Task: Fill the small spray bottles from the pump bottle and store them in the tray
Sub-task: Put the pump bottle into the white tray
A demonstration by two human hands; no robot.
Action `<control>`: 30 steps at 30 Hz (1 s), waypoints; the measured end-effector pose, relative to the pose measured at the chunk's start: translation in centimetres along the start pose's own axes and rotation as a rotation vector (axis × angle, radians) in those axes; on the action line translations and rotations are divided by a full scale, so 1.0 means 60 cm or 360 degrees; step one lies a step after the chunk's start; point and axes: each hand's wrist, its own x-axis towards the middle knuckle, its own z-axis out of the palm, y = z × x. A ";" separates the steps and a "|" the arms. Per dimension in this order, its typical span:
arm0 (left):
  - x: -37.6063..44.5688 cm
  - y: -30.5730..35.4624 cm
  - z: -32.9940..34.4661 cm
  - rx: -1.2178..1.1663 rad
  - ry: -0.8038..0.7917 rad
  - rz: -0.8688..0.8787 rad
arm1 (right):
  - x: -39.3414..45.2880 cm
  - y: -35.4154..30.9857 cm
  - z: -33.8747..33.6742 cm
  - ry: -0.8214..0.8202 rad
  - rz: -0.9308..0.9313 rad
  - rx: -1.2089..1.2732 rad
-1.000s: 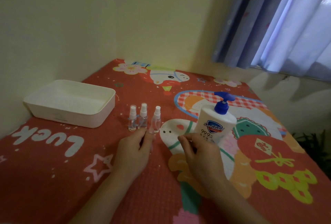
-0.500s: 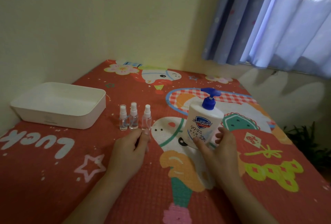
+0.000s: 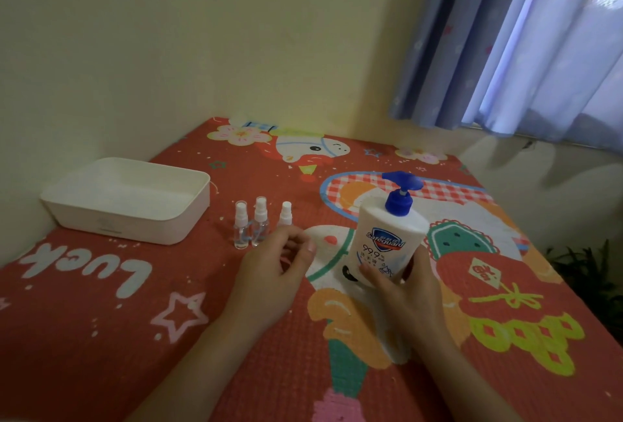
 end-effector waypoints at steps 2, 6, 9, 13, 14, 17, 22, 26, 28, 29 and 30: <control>0.005 0.017 0.002 -0.0104 -0.0061 -0.0032 | -0.007 -0.015 0.000 -0.0013 -0.0056 0.0041; 0.019 0.054 -0.013 -0.0180 -0.0317 0.0011 | -0.031 -0.056 0.007 -0.0149 -0.0195 0.0115; 0.025 0.079 -0.046 -0.0264 -0.0454 -0.0038 | -0.049 -0.089 0.024 -0.0342 -0.0293 0.0120; 0.021 0.092 -0.108 -0.0300 -0.0367 -0.0070 | -0.061 -0.125 0.059 -0.0595 -0.0371 0.0117; 0.018 0.092 -0.130 -0.0262 -0.0316 -0.0069 | -0.063 -0.135 0.075 -0.0643 -0.0396 0.0128; 0.013 0.091 -0.173 -0.0157 -0.0157 -0.0077 | -0.065 -0.160 0.110 -0.0764 -0.0452 0.0173; 0.018 0.073 -0.234 -0.0036 0.0222 -0.0085 | -0.068 -0.181 0.163 -0.0876 -0.0633 0.0093; 0.038 0.066 -0.280 0.0100 0.0486 -0.0113 | -0.080 -0.167 0.191 -0.0854 -0.0698 -0.0095; 0.053 0.061 -0.299 0.0173 0.0591 -0.0124 | -0.083 -0.160 0.202 -0.0853 -0.0716 -0.0134; 0.061 0.058 -0.307 0.0185 0.0639 -0.0130 | -0.085 -0.159 0.207 -0.0872 -0.0719 -0.0151; 0.069 0.053 -0.316 0.0186 0.0686 -0.0135 | -0.086 -0.160 0.212 -0.0897 -0.0729 -0.0168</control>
